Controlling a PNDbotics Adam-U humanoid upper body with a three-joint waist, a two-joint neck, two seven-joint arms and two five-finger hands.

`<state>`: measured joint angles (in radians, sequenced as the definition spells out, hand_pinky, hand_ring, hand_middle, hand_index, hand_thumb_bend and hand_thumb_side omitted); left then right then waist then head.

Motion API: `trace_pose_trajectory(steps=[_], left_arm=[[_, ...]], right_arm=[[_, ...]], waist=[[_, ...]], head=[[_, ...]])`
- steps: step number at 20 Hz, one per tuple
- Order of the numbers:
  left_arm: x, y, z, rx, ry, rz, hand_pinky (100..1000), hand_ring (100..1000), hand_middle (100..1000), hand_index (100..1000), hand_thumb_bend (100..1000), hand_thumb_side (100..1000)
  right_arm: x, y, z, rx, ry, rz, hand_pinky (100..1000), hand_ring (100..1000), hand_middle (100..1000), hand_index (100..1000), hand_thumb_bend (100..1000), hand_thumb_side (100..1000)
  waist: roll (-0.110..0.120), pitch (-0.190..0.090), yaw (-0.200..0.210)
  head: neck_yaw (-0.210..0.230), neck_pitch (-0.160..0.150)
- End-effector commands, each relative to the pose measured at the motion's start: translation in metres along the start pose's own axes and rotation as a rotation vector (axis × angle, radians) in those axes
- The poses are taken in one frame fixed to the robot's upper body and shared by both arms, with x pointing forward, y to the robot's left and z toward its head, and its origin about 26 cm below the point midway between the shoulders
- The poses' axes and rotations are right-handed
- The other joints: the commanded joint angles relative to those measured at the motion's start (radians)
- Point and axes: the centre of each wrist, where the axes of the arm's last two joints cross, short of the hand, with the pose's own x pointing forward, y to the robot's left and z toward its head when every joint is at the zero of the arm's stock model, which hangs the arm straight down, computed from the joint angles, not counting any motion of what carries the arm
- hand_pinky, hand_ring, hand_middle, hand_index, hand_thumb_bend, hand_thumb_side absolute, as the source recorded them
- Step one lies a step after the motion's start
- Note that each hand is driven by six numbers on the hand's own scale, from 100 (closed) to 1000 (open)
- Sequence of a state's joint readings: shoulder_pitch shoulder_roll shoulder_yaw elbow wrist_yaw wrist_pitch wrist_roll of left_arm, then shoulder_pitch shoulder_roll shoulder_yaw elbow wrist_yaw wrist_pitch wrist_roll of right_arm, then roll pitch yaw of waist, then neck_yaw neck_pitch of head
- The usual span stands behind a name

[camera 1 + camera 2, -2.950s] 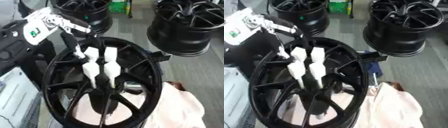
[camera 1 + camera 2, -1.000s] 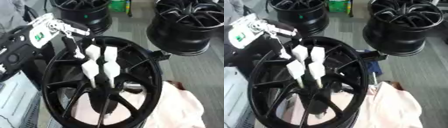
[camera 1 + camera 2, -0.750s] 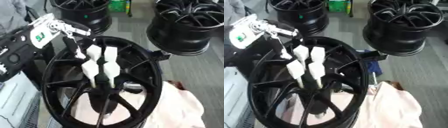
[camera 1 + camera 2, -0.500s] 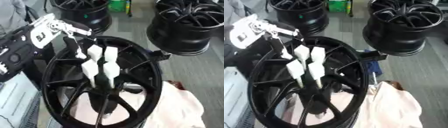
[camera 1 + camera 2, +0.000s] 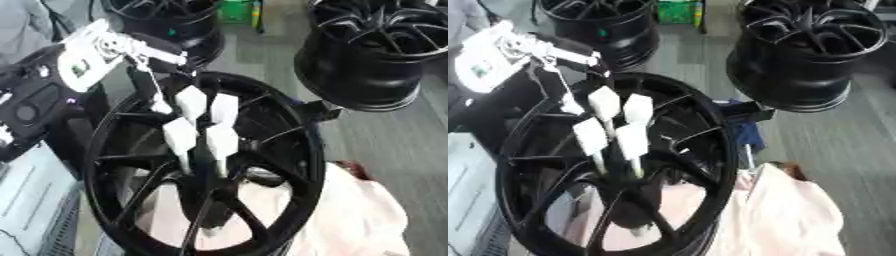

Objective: Pull the pin out of the wheel hub.

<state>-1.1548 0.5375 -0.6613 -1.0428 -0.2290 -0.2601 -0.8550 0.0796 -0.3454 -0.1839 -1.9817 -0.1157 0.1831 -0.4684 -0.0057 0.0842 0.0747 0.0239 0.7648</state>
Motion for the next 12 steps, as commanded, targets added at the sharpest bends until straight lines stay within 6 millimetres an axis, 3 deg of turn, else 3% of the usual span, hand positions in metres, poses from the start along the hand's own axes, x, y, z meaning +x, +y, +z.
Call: trace_pose_trajectory(steps=[1, 7, 12], left_arm=[[0.001, 0.026, 0.029, 0.031, -0.001, -0.048, 656, 566, 372, 483, 284, 100], [-0.006, 0.049, 0.064, 0.153, 0.039, 0.019, 654, 559, 362, 478, 260, 100], [-0.02, 0.064, 0.122, 0.309, 0.096, 0.11, 665, 564, 361, 488, 170, 100]], right_arm=[[0.006, -0.001, -0.002, 0.006, -0.025, -0.001, 713, 729, 756, 772, 100, 771], [0.006, -0.002, -0.002, 0.003, -0.026, 0.001, 714, 730, 757, 772, 100, 769], [0.007, -0.004, -0.002, -0.008, -0.03, 0.006, 714, 730, 757, 772, 100, 765]], waist=[[-0.002, -0.014, 0.002], [-0.003, -0.017, 0.008], [-0.002, -0.018, 0.017]], head=[[0.0, 0.005], [-0.004, 0.004], [-0.015, 0.005]])
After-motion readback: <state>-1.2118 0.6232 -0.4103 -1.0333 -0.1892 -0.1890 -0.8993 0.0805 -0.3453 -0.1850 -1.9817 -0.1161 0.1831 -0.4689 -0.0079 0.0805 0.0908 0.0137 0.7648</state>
